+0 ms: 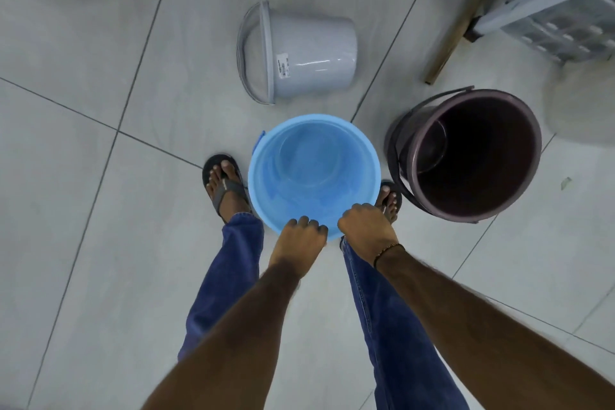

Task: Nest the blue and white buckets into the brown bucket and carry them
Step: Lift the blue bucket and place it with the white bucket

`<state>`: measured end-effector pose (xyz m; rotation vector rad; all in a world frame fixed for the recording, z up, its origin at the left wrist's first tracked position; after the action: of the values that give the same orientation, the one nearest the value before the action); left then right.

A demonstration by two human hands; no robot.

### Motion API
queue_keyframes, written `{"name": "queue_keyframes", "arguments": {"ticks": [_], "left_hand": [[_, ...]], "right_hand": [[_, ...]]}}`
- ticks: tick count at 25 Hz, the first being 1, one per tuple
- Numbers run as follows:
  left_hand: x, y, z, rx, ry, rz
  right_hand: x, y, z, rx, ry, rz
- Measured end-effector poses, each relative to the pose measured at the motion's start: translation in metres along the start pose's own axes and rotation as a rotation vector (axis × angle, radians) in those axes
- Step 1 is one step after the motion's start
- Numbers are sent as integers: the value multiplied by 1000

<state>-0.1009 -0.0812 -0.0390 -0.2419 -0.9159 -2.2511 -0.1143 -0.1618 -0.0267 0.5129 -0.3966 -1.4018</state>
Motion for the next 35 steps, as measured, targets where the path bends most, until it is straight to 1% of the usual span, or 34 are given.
{"name": "queue_keyframes", "arguments": {"ticks": [3,4,6,7,8,10,11,12,13,14,15,16,17,18,20,21,23,24,26,29,31,32,35], "left_hand": [[-6,11,3,34,30,65],[-13,23,6,64,35,107],[-30,66,6,181,59,280],[-43,93,5,255,90,400],[-60,125,6,383,136,536],[-108,181,6,680,293,740],[-130,199,0,773,380,815],[-155,209,-12,802,462,882],[-181,208,-33,746,537,939],[-204,198,-61,623,581,993],[-215,187,-88,462,572,1038],[-224,175,-115,315,522,1064],[-227,166,-133,214,457,1074],[-230,161,-146,186,403,1077],[-241,153,-159,248,348,1145],[-242,156,-159,285,318,1158],[-239,174,-143,359,237,1056],[-236,191,-131,404,190,969],[-236,223,-108,484,140,770],[-240,256,-88,530,97,451],[-235,260,-90,488,62,200],[-232,253,-93,443,55,98],[-230,218,-105,334,72,-65]], "right_hand": [[3,8,6,9,37,-18],[7,21,8,12,51,-12],[25,58,9,57,64,3],[35,82,6,109,67,17],[47,109,-1,169,62,41],[71,167,-30,297,35,89],[84,192,-47,355,20,106],[94,215,-70,401,8,128],[100,234,-100,425,-5,166],[104,247,-131,421,-10,221],[106,255,-157,391,-3,304],[104,256,-187,347,25,422],[101,252,-210,298,58,544],[97,246,-226,259,98,635],[89,236,-246,232,137,690],[89,238,-246,250,144,683],[89,256,-237,313,174,660],[93,268,-229,334,183,638],[103,282,-214,369,180,558],[113,288,-197,429,140,426],[115,276,-197,420,116,342],[113,266,-199,402,109,309],[98,232,-210,367,89,250]]}}
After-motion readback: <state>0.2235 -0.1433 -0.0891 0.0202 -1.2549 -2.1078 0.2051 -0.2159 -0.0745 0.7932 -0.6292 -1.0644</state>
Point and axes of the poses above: each hand's wrist, its own z-axis away from the middle knuckle, its own y-axis out of the back of the hand, x = y × z, the point moved 9 cm from there along -z, towards the middle knuckle, and after that the axes turned 11 degrees about z, right-handed, at the moved point
